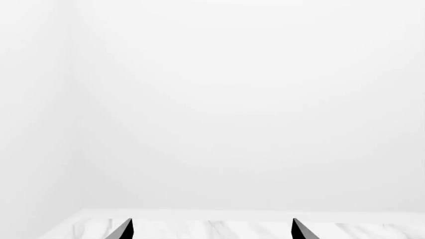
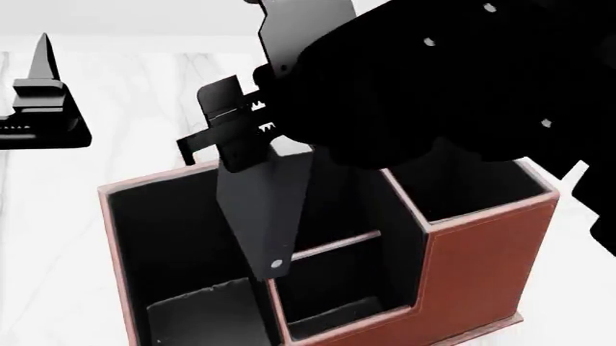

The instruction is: Pick up the book and place it in the left compartment of the caddy.

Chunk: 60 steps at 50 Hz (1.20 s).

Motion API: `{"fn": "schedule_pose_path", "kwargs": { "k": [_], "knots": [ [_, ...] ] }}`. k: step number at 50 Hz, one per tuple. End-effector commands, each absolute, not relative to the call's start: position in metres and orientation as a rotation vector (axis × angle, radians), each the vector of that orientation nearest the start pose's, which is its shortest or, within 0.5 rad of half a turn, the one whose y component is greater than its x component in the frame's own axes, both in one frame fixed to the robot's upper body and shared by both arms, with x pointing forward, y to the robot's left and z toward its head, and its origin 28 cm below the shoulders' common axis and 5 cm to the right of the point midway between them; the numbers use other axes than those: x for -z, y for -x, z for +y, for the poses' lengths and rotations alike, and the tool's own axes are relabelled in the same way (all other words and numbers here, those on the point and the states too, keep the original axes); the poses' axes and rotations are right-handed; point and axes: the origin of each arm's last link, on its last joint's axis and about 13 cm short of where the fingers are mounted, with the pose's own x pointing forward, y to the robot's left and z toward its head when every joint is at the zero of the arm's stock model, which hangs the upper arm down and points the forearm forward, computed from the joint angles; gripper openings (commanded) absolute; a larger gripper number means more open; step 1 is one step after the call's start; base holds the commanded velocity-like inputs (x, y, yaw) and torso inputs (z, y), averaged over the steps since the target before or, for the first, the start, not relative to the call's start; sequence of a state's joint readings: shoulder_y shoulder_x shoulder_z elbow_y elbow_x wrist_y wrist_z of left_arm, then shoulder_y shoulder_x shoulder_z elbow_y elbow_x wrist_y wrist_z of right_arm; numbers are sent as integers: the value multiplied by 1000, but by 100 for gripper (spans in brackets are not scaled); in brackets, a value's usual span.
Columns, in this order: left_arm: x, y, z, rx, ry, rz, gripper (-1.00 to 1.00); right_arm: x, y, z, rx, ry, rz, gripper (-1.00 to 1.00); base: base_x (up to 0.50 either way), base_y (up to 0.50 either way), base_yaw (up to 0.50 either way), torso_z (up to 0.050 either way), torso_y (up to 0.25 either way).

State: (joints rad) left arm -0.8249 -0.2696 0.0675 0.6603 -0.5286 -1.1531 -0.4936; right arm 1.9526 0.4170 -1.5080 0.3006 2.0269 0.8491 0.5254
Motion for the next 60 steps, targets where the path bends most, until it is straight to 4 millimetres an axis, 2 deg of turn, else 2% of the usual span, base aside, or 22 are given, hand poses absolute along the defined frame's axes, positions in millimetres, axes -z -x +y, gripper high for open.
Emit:
{"fn": "schedule_pose_path", "kwargs": {
  "k": [1,14,17,20,30,39,60],
  "knots": [
    [-264,-260,214,-96,-24,-285,100,-350,-322,-13,-560,296,382,-100,0,0,0,0,0],
    [-265,-259,214,-98,-22,-288,100,-321,-332,3,-636,344,339,-100,0,0,0,0,2],
    [-265,-259,214,-97,-22,-289,100,-310,-334,6,-648,358,311,-100,0,0,0,0,0],
    [-265,-259,215,-97,-24,-288,100,-291,-338,9,-664,364,279,-100,0,0,0,0,0],
    [-265,-260,215,-99,-23,-288,100,-263,-342,21,-707,400,231,-100,0,0,0,0,2],
    [-264,-259,215,-100,-23,-286,100,-240,-347,23,-713,442,239,-100,0,0,0,0,1],
    [-262,-259,215,-95,-22,-283,100,-204,-353,21,-715,536,258,-100,0,0,0,0,1]
  ]
}}
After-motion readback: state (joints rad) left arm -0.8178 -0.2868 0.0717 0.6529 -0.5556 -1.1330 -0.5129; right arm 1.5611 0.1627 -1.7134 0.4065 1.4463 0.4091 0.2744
